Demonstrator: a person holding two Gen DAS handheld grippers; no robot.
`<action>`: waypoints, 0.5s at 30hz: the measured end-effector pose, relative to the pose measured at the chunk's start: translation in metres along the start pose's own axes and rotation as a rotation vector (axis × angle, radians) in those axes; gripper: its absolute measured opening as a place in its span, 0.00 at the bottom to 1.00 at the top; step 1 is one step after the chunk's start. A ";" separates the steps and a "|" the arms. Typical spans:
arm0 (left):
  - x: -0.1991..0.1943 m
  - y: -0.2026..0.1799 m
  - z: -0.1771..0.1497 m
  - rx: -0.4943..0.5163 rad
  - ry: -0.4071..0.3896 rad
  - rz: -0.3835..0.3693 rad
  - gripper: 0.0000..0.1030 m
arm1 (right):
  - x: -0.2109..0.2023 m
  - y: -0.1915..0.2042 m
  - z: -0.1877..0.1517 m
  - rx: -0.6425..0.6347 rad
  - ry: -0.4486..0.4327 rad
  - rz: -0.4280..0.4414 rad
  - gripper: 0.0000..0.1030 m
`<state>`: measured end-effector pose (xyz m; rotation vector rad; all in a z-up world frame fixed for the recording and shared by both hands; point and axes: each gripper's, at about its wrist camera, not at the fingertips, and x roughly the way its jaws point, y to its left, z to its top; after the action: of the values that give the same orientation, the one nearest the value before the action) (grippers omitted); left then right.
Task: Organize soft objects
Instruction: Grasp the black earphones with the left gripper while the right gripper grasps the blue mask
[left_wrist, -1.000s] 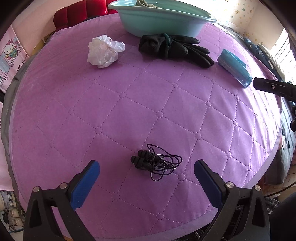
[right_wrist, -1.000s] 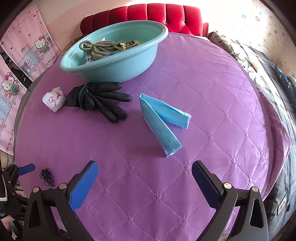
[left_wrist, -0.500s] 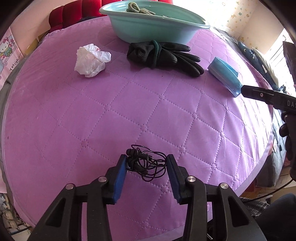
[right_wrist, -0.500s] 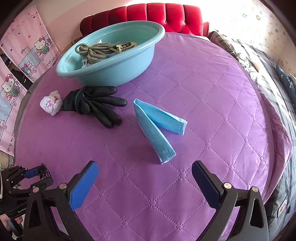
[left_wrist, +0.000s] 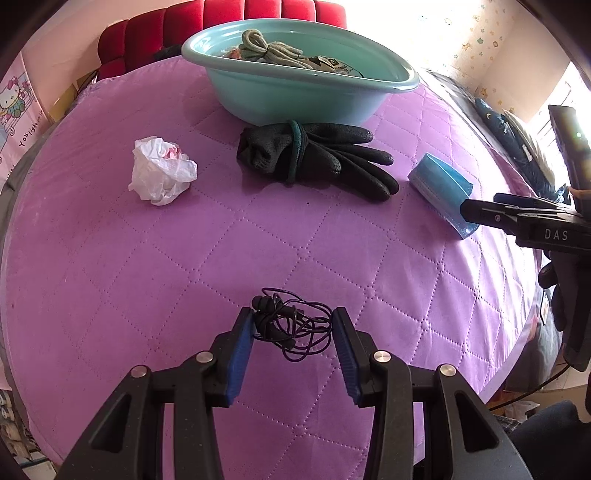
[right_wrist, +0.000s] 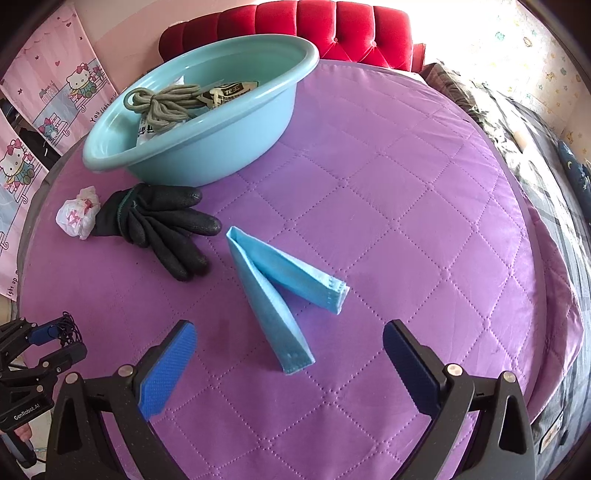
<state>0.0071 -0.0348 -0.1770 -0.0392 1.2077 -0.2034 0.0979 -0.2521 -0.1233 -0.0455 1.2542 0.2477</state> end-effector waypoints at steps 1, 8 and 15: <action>0.000 0.000 0.000 0.001 -0.002 0.007 0.46 | 0.003 -0.001 0.003 -0.008 0.000 0.003 1.00; 0.006 0.000 0.003 -0.028 -0.007 0.016 0.46 | 0.020 0.000 0.020 -0.055 0.010 0.020 0.98; 0.005 0.005 -0.001 -0.060 -0.008 0.019 0.46 | 0.023 0.005 0.018 -0.083 0.031 0.083 0.26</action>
<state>0.0090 -0.0311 -0.1828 -0.0807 1.2057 -0.1506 0.1202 -0.2403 -0.1387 -0.0684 1.2776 0.3724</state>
